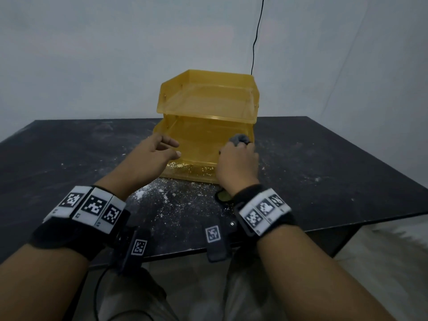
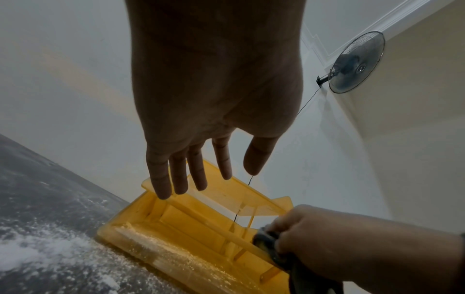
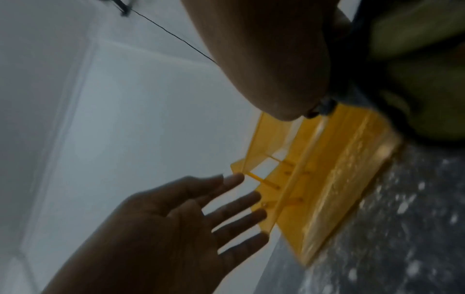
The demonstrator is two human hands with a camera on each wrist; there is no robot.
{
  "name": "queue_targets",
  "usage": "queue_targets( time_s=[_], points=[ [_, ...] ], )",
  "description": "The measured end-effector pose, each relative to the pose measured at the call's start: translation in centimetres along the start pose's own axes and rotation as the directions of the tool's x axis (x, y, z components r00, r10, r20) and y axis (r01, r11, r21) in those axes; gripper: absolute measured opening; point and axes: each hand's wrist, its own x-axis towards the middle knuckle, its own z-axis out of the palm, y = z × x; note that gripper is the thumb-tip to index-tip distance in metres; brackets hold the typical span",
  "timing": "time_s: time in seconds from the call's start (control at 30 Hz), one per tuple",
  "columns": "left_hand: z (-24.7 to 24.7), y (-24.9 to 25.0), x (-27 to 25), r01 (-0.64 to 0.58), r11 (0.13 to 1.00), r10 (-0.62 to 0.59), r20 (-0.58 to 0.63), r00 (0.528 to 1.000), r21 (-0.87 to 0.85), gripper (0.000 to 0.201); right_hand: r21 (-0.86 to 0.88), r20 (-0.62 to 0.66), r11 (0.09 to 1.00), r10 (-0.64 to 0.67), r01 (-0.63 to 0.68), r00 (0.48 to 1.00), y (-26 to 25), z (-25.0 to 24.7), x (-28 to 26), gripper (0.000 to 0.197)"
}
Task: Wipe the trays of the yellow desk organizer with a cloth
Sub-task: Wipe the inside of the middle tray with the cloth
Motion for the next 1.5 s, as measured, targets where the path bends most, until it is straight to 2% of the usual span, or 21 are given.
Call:
queue_targets(
  time_s=[0.1,0.17,0.23,0.3,0.37,0.43,0.53,0.6,0.63,0.7,0.77,0.8,0.83,0.9,0.97,1.0,1.07,1.17,1.23,1.37,1.5],
  points=[
    [-0.1,0.1,-0.1,0.016,1.0,-0.017,-0.012,1.0,-0.01,0.017,0.028,0.047,0.985,-0.171,0.17,0.984,-2.4,1.6,0.5,0.019],
    [-0.4,0.0,-0.2,0.034,0.999,-0.034,-0.027,0.999,-0.019,0.016,0.212,0.048,0.93,-0.316,0.3,0.947,-3.3,1.8,0.2,0.024],
    [-0.7,-0.1,-0.1,0.04,0.999,-0.04,-0.03,0.999,-0.019,0.016,0.37,-0.018,0.899,-0.244,0.234,0.97,-2.8,1.4,0.5,0.027],
    [-0.9,-0.2,-0.1,0.044,0.999,-0.045,-0.027,0.999,-0.024,0.017,0.292,-0.097,0.95,-0.082,0.107,0.992,-1.5,1.2,1.9,0.025],
    [-1.0,-0.3,-0.2,0.053,0.998,-0.054,-0.029,0.998,-0.025,0.017,0.122,-0.04,0.992,0.018,-0.013,0.999,-0.3,1.4,3.4,0.03],
    [-1.0,-0.4,-0.1,0.062,0.998,-0.062,-0.035,0.997,-0.024,0.017,0.067,0.067,0.997,0.031,-0.036,0.997,-0.4,1.8,4.0,0.035],
    [-1.1,-0.3,0.1,0.071,0.997,-0.073,-0.052,0.996,-0.03,0.017,0.12,0.113,0.966,-0.242,0.228,0.964,-2.2,2.6,3.3,0.033],
    [-1.2,-0.3,0.2,0.068,0.997,-0.07,-0.061,0.996,-0.031,0.017,0.349,0.103,0.854,-0.445,0.387,0.89,-2.9,3.1,2.3,0.037],
    [-1.2,-0.3,0.3,0.063,0.998,-0.065,-0.064,0.996,-0.031,0.017,0.457,0.071,0.803,-0.462,0.383,0.884,-2.8,3.2,2.0,0.038],
    [-1.6,-0.4,0.4,0.055,0.998,-0.057,-0.079,0.995,-0.034,0.016,0.525,-0.03,0.815,-0.27,0.245,0.962,-1.9,3.0,2.2,0.036],
    [-1.9,-0.6,0.3,0.049,0.998,-0.054,-0.102,0.993,-0.045,0.016,0.385,-0.07,0.923,0.008,0.02,0.997,-0.8,2.7,3.2,0.032],
    [-2.0,-0.8,0.3,0.05,0.997,-0.055,-0.115,0.992,-0.052,0.016,0.254,-0.049,0.966,0.068,-0.053,0.997,-0.5,2.5,3.6,0.031],
    [-2.1,-0.9,0.3,0.053,0.997,-0.06,-0.128,0.99,-0.058,0.015,0.139,-0.022,0.988,0.067,-0.064,0.997,-0.7,2.6,4.0,0.033],
    [-2.2,-1.1,0.3,0.063,0.996,-0.073,-0.146,0.987,-0.068,0.015,0.102,0.073,0.991,-0.096,0.088,0.993,-2.2,3.2,4.5,0.035],
    [-2.4,-1.2,0.4,0.063,0.995,-0.075,-0.168,0.983,-0.073,0.015,0.281,0.15,0.904,-0.373,0.322,0.916,-4.3,4.1,4.4,0.034],
    [-2.5,-1.2,0.4,0.059,0.995,-0.072,-0.178,0.981,-0.076,0.016,0.412,0.159,0.836,-0.458,0.363,0.874,-5.0,4.3,4.3,0.036],
    [-2.7,-1.3,0.4,0.056,0.996,-0.07,-0.195,0.978,-0.076,0.017,0.532,0.073,0.791,-0.398,0.302,0.914,-5.4,4.0,5.3,0.04],
    [-3.0,-1.9,0.2,0.067,0.996,-0.078,-0.19,0.979,-0.063,0.016,0.31,0.125,0.947,-0.131,0.087,0.984,-5.0,3.7,6.9,0.035],
    [-3.3,-2.3,0.1,0.08,0.995,-0.091,-0.2,0.976,-0.059,0.017,0.221,0.219,0.961,-0.216,0.167,0.951,-6.0,3.4,6.9,0.037],
    [-3.8,-3.2,0.4,0.139,0.989,-0.149,-0.217,0.965,-0.059,0.021,0.438,0.224,0.792,-0.555,0.427,0.801,-6.3,2.9,5.6,0.039],
    [-3.8,-2.9,-0.1,0.168,0.98,-0.181,-0.126,0.975,-0.109,0.029,0.798,0.187,0.54,-0.644,0.267,0.742,-2.9,1.1,3.7,0.034]
  ],
)
